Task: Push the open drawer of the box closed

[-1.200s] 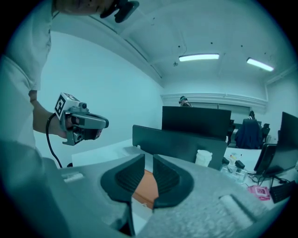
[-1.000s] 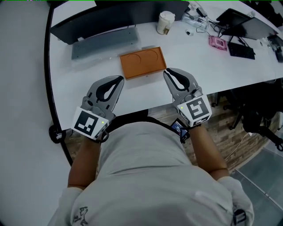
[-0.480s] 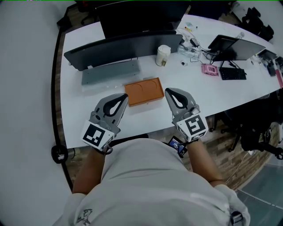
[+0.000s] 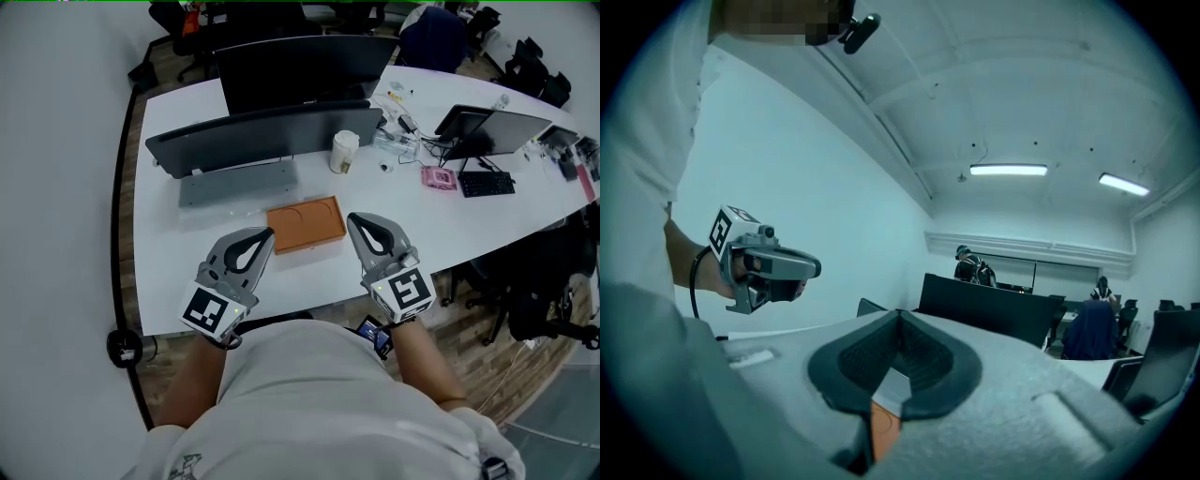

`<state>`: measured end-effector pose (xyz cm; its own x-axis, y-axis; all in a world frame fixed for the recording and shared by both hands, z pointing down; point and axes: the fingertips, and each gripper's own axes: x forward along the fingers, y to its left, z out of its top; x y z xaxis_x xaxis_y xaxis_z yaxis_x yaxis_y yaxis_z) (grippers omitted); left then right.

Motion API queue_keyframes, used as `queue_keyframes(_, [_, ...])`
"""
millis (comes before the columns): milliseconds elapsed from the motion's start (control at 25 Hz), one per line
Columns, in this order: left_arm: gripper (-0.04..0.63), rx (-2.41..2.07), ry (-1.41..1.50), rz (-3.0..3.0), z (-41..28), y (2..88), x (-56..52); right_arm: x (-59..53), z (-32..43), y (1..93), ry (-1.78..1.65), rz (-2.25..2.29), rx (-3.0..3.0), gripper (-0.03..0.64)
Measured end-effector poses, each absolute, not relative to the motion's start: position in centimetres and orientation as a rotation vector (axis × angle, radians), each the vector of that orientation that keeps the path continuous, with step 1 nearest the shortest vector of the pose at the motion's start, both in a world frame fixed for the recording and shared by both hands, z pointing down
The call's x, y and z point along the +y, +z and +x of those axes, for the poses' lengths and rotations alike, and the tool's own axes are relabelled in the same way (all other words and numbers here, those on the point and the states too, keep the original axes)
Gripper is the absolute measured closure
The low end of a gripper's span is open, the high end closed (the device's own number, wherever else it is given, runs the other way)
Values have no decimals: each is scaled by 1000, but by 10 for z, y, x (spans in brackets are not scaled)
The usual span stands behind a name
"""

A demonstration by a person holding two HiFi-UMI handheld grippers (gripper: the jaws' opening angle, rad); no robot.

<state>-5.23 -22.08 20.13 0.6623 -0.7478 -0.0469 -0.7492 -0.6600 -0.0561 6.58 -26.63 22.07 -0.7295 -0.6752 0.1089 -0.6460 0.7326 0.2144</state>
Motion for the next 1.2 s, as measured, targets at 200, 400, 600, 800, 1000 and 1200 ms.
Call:
queue_keyframes(200, [597,1244,22,-2790,-53,194,-208,-253,62,210,-279,1045,-2763,614])
queue_keyframes(400, [597,1236,-33,-2810,-61,190,-195,-239,60,202,-304,1009,-2775,614])
queue_keyframes(600, [597,1198,-49,-2859,-64,198,-179,-218,55,207,-274,1011,-2774,614])
queue_keyframes(800, [597,1163,-79,-2888,-83,206,-156,-193,40,212,-225,1041,-2752,614])
queue_keyframes(1000, [597,1123,-78,-2922,-105,206,-117,-155,21,212,-207,1073,-2738,614])
queue_keyframes(1200, [597,1115,-76,-2929,-137,209,-57,-94,-6,214,-208,1092,-2739,614])
